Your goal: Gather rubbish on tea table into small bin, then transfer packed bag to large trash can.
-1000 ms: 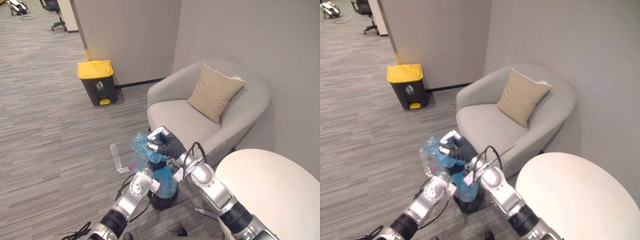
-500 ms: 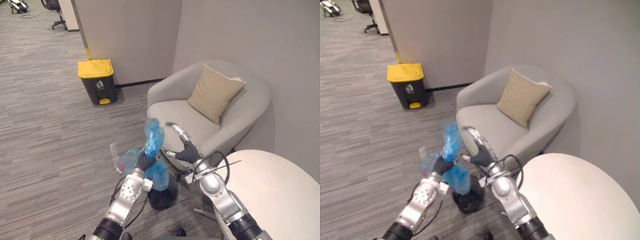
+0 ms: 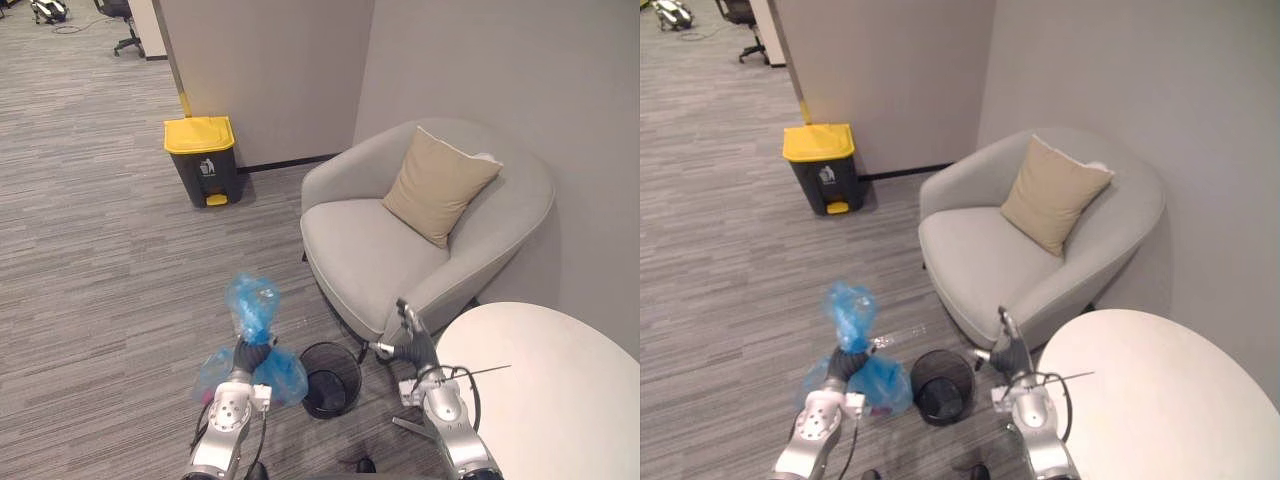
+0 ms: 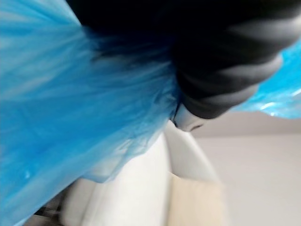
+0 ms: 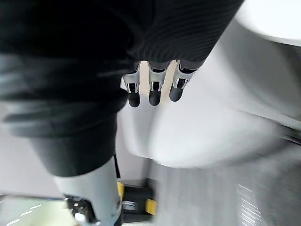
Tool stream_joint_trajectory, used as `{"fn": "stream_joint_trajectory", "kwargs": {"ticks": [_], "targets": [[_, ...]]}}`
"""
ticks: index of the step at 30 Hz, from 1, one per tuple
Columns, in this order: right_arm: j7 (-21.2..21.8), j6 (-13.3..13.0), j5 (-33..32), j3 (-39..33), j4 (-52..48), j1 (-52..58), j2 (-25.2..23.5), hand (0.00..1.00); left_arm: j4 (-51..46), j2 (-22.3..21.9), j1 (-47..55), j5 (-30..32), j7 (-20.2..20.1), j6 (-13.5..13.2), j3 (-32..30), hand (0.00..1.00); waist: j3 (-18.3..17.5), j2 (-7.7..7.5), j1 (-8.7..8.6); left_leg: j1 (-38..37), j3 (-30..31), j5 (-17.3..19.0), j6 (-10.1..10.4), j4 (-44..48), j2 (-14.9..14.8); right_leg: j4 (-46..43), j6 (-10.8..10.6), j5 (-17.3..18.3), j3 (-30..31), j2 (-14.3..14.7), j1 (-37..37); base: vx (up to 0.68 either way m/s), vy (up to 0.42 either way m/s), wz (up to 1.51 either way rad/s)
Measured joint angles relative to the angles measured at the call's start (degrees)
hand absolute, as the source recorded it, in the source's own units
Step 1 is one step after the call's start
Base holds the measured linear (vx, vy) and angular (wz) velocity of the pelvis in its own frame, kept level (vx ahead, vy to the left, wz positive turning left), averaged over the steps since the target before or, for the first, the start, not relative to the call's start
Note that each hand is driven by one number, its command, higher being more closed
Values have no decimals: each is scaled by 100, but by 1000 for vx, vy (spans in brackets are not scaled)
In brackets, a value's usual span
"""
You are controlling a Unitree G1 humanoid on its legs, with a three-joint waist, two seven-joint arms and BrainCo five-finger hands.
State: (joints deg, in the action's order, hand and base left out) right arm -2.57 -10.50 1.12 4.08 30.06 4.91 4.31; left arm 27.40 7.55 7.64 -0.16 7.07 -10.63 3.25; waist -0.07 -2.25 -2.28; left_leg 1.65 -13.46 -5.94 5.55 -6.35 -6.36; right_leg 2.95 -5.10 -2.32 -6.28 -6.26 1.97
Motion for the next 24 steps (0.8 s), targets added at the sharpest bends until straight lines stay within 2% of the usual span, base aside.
{"fn": "stream_joint_trajectory", "kwargs": {"ticks": [7,14,17,22,23,24], "targets": [[144,211,-229,-573,1822,-23,0,0,1519,-133,115,-7,-118,98,-632,100,112,67,120,-256,58,94,8,0,3,20,0,79,-83,0,-273,56,-8,5],[8,333,-162,-641,2317,-198,29,0,2303,-161,215,-13,-126,186,-682,100,282,137,163,-386,32,147,0,29,17,-136,-5,179,-74,-17,-316,33,-1,-1],[-77,373,-116,-814,2511,-440,39,0,2433,-178,164,-27,-166,218,-681,100,465,156,174,-395,-53,142,-13,37,56,-305,-8,182,39,-57,-177,-27,35,-16],[-135,450,-111,-832,2497,-730,12,0,2455,-163,-23,-240,-194,222,-746,100,756,84,252,-93,-333,203,-174,242,180,-787,-70,207,374,-198,400,-96,65,-28],[-170,454,-111,-835,2493,-709,24,0,2425,-166,-159,-241,-197,222,-744,100,820,2,224,200,-320,388,-281,662,214,-1032,-92,207,393,-294,625,-91,51,4],[-215,464,-112,-831,2477,-717,31,0,2345,-173,-195,-249,-197,222,-745,100,853,9,237,401,-295,572,-397,990,174,-1071,-170,184,456,-340,647,-104,56,8]]}}
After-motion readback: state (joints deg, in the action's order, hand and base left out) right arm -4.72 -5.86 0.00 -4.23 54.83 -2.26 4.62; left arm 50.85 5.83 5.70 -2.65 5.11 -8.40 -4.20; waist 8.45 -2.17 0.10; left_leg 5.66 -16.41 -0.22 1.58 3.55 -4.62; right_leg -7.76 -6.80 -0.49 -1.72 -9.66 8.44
